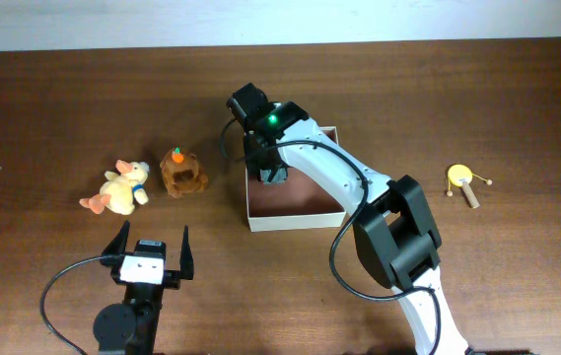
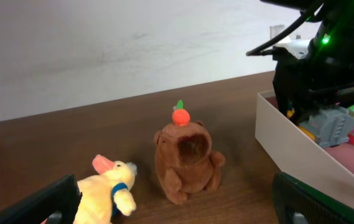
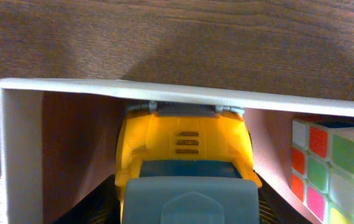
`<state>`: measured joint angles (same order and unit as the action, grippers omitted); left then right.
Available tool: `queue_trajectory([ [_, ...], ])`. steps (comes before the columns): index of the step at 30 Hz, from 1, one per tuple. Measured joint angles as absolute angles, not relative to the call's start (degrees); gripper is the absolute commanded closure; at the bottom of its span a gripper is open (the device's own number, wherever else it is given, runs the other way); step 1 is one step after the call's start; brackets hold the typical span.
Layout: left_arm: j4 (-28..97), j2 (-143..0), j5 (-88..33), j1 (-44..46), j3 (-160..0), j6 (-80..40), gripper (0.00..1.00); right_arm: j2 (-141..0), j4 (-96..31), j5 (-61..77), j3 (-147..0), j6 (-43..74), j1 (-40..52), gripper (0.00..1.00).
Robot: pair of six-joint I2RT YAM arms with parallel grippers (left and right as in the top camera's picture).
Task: Pack container
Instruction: 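Lower the truck into the box beside the cube and release it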
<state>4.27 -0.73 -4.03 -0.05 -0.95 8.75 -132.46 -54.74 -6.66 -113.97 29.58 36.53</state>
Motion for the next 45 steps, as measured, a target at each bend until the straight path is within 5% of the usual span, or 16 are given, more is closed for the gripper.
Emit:
queue_trajectory([
  [5, 4.27, -0.73, -4.03, -0.05, -0.95, 8.75, 0.01, -132.62, -53.91, -6.72, -113.97, 29.61, 36.53, 0.29],
  [21, 4.27, -0.73, -4.03, -0.05, -0.95, 8.75, 0.01, -132.62, -55.35, -7.09, -114.1, 27.51, 36.58, 0.28],
  [37, 4.27, -0.73, -4.03, -0.05, -0.95, 8.75, 0.01, -126.69, -65.63, -8.19, -120.44, 25.56, 36.58, 0.63],
  [45, 4.27, -0.73, -4.03, -0.05, -0.95, 8.75, 0.01, -126.69, -67.35, -10.81, -117.93, 27.0, 36.58, 0.68],
])
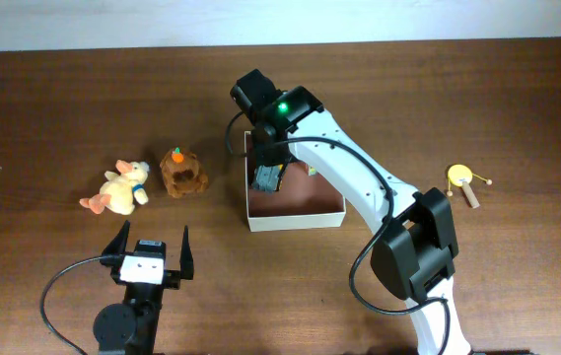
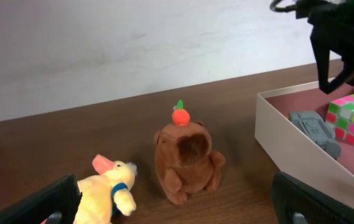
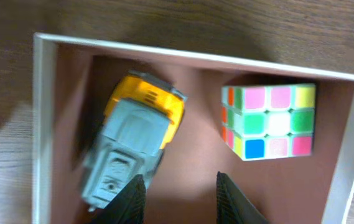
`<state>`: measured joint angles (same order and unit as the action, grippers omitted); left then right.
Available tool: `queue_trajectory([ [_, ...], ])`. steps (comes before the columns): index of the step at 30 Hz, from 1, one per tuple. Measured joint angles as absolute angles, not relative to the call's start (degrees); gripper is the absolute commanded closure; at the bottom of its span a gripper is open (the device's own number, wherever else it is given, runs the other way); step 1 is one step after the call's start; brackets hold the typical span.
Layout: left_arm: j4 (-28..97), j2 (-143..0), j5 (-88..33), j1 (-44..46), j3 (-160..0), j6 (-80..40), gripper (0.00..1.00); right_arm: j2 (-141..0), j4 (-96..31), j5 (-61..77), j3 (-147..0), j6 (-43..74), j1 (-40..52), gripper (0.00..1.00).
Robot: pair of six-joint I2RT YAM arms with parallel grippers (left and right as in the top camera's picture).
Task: Pack container
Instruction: 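Lower the truck into the box beside the cube and release it, then nudge the truck inside the box with the right gripper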
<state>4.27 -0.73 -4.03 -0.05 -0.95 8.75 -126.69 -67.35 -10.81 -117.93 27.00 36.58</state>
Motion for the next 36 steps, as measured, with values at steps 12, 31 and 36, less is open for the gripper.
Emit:
queue_trajectory([
  [12, 4.27, -0.73, -4.03, -0.05, -0.95, 8.75, 0.01, -126.69, -60.66, -12.4, -108.57, 28.51, 36.58, 0.68],
  [31, 4.27, -0.73, -4.03, -0.05, -0.95, 8.75, 0.01, -126.72, -50.13, -12.84, -97.58, 28.51, 34.24, 0.67],
  [36, 4.27, -0.73, -4.03, -0.05, -0.95, 8.75, 0.01, -126.69, -47.83, -12.82, -97.58, 28.23, 34.22, 0.67],
])
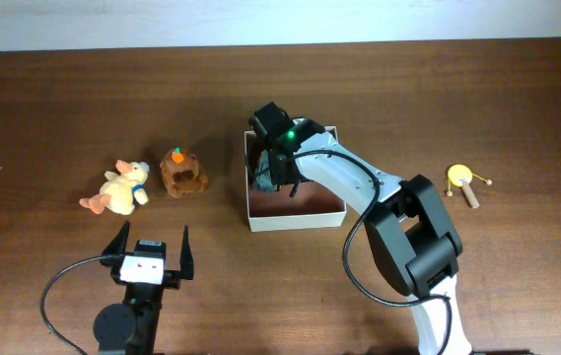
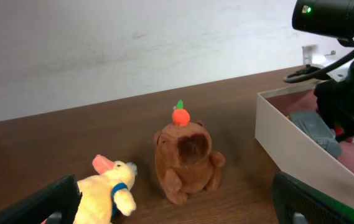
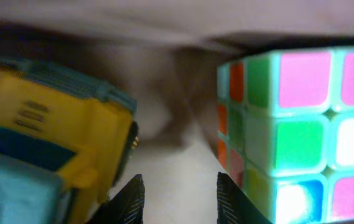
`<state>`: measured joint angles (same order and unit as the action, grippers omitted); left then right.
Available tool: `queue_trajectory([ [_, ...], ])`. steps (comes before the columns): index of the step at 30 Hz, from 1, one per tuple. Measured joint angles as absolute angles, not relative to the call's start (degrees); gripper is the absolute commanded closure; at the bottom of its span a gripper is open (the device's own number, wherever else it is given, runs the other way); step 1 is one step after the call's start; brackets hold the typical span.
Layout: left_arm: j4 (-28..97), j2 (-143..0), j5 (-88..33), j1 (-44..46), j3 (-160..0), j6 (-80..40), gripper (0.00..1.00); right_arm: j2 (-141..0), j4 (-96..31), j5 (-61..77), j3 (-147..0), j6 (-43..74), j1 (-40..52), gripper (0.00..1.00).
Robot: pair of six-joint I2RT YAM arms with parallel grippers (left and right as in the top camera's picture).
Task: Pack container
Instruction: 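Nudge the truck inside the box with the right gripper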
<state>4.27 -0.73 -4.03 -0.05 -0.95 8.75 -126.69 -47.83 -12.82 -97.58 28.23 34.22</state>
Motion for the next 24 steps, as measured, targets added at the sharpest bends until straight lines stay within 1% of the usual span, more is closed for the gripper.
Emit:
queue_trajectory([
  [24, 4.27, -0.73, -4.03, -0.05, -0.95, 8.75, 0.01, -126.72, -41.43, -10.02, -97.58, 23.27, 34.22, 0.67],
])
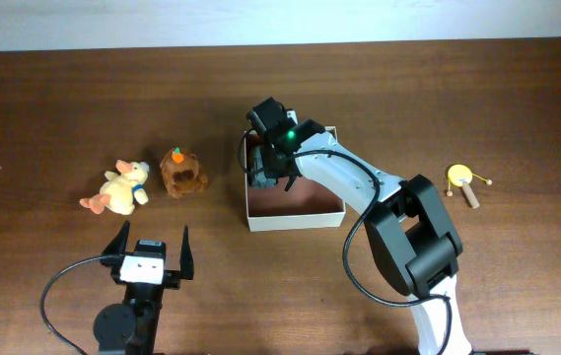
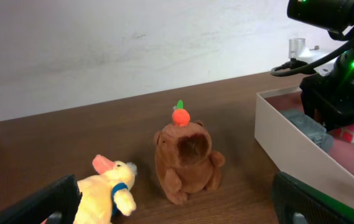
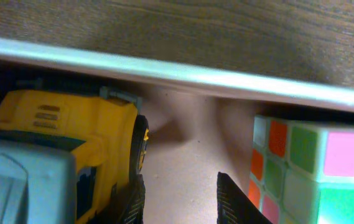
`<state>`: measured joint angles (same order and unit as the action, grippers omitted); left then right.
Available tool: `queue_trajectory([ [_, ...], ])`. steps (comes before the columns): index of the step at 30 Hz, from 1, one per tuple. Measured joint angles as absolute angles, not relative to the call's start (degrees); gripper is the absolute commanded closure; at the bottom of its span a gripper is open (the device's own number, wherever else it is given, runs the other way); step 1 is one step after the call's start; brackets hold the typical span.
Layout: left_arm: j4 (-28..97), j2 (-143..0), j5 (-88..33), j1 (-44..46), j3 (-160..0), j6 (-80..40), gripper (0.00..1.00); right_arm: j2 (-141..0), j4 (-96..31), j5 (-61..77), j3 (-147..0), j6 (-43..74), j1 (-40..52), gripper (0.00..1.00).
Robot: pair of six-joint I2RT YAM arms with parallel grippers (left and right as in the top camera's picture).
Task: Pack container
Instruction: 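Nudge the truck inside the box with the right gripper, then raise the right gripper and move it toward the yellow toy drum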
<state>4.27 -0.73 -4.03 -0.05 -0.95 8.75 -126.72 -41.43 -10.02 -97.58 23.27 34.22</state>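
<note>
A white box with a pink floor holds a yellow and grey toy truck on its left and a colour cube on its right. My right gripper is open and low inside the box, its gap over bare floor between the two. Its left finger is beside the truck's wheel, and the far wall is close ahead. A brown plush with an orange top and a yellow duck plush lie on the table left of the box. My left gripper stands open and empty in front of them.
A small yellow drum toy with a wooden handle lies on the table to the right of the box. The right arm reaches across the box from the front right. A pale wall runs behind the table's far edge.
My right gripper, still open and low in the box, has shifted toward the far wall. The truck now lies straighter and closer to that wall. The left gripper and both plush toys are unchanged.
First my right gripper was low in the box's far left corner with the truck between its fingers. Then it was open above the box, the truck lying askew beside the cube. After that it was down between truck and cube, where it remains.
</note>
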Motion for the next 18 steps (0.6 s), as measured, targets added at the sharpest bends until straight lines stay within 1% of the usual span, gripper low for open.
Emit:
queue_trajectory([
  [7, 4.27, -0.73, -4.03, -0.05, -0.95, 8.75, 0.01, -126.72, -42.28, -9.96, -97.6, 22.06, 34.11, 0.66],
  [8, 4.27, -0.73, -4.03, -0.05, -0.95, 8.75, 0.01, -126.72, -42.7, -9.98, -97.6, 22.0, 34.09, 0.58],
  [12, 4.27, -0.73, -4.03, -0.05, -0.95, 8.75, 0.01, -126.72, -46.57, -9.61, -99.31, 21.41, 33.1, 0.42],
  [18, 4.27, -0.73, -4.03, -0.05, -0.95, 8.75, 0.01, -126.72, -52.1, -9.37, -106.04, 20.49, 31.66, 0.39],
])
